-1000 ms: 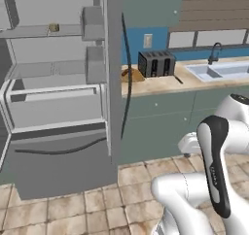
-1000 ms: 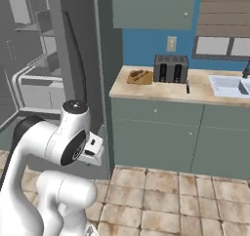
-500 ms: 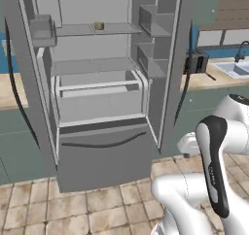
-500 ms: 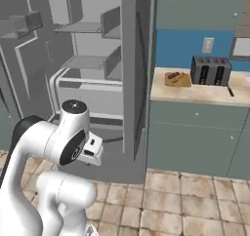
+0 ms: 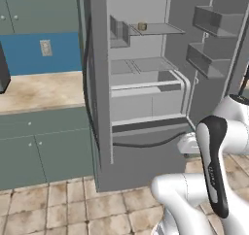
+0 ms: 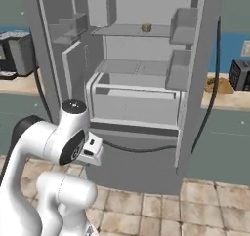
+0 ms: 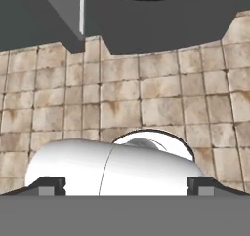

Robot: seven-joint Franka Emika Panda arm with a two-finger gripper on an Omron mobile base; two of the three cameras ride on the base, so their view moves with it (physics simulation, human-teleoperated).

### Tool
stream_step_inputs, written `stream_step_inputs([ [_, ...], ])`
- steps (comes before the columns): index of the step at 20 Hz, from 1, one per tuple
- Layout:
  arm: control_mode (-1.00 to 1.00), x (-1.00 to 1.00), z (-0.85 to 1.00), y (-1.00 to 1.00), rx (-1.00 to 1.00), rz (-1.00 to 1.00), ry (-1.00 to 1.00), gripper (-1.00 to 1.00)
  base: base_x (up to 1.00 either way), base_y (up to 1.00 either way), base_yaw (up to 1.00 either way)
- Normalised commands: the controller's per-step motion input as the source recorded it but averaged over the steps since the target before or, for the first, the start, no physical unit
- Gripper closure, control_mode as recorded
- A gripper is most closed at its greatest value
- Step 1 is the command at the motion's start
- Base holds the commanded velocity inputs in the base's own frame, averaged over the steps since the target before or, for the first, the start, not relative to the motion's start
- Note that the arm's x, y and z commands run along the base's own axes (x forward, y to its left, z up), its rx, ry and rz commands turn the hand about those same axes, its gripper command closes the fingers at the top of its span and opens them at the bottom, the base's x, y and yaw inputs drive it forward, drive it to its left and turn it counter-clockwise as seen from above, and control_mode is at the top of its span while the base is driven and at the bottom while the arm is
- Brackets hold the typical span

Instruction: Retrieve the sausage and cheese from the fridge and place them on the cutting board on the counter.

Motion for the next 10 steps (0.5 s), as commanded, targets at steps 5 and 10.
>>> stream_step_inputs([
  [5,1.0,0.0,0.0,0.0,0.0,0.0,0.0,-1.0,0.83,0.28,-0.02],
  [10,1.0,0.0,0.0,0.0,0.0,0.0,0.0,-1.0,0.62,-0.26,-0.08],
])
